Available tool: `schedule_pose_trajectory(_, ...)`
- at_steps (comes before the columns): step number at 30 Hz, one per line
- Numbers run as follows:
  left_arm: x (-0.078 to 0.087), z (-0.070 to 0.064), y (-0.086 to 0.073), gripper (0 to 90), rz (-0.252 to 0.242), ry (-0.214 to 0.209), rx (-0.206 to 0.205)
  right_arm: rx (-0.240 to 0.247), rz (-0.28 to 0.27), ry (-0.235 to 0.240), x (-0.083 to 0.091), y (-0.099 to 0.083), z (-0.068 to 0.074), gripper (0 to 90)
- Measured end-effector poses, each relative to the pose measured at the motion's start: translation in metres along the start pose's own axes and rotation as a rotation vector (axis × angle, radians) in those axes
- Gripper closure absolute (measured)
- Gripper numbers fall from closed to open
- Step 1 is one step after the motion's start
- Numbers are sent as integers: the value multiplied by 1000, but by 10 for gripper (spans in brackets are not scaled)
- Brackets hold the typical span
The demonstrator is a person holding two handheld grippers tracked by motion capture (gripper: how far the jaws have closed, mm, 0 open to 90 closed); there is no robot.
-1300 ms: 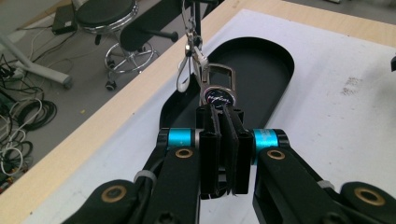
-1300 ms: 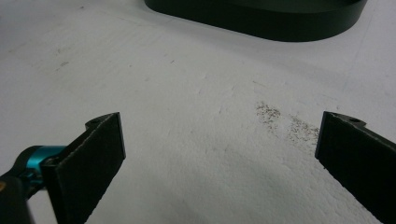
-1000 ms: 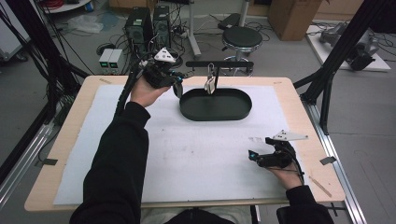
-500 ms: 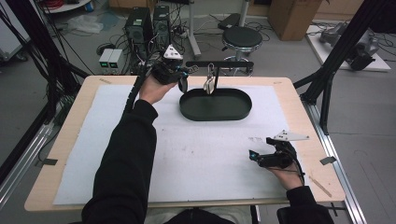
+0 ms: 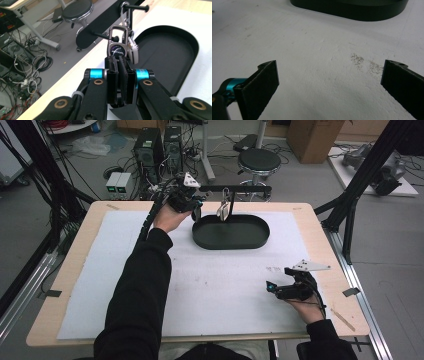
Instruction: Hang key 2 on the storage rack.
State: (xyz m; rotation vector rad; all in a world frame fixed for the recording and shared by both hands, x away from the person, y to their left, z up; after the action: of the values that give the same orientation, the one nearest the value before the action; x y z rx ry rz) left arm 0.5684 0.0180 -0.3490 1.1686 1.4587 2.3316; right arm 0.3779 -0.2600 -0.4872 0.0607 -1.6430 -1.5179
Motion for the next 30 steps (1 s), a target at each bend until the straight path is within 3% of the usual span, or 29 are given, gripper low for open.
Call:
schedule_pose_trajectory(7, -9, 8, -3, 851, 3, 54, 19, -2, 1, 0, 0, 0, 0, 8)
schedule_pose_trajectory(15, -19, 10, -6, 809, -5, 60, 43, -2, 6, 2, -1, -1, 0, 8)
schedule_pose_trajectory(17, -18, 9, -3, 627, -27, 40, 85, -1, 4, 2, -1, -1, 0, 8)
schedule_pose_trajectory(19, -16, 9, 0, 517, -42, 39, 96, 0, 4, -1, 0, -1, -1, 8)
schedule_pose_trajectory(23, -12, 9, 1, 357, -55, 15, 102, -3, 4, 2, 1, -1, 0, 8)
schedule_pose_trajectory(26, -11, 11, -2, 211, -31, 30, 103, -3, 10, -5, 0, -2, -1, 8)
schedule_pose_trajectory(30, -11, 5, -6, 118, -9, -33, 108, -5, 12, -6, 0, -2, -2, 8)
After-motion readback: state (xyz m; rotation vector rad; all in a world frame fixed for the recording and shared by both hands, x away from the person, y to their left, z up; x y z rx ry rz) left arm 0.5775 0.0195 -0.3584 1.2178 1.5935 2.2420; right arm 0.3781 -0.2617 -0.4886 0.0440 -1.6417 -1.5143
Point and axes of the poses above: each handheld gripper's, and its own axes: x roughly backward along the jaws, y roughly out of its top, z roughly to its left, the point moved 10 cm from there along -x, roughly forward along the jaws, and after that the axes turned 1 degree about x, right-handed, at the moved point
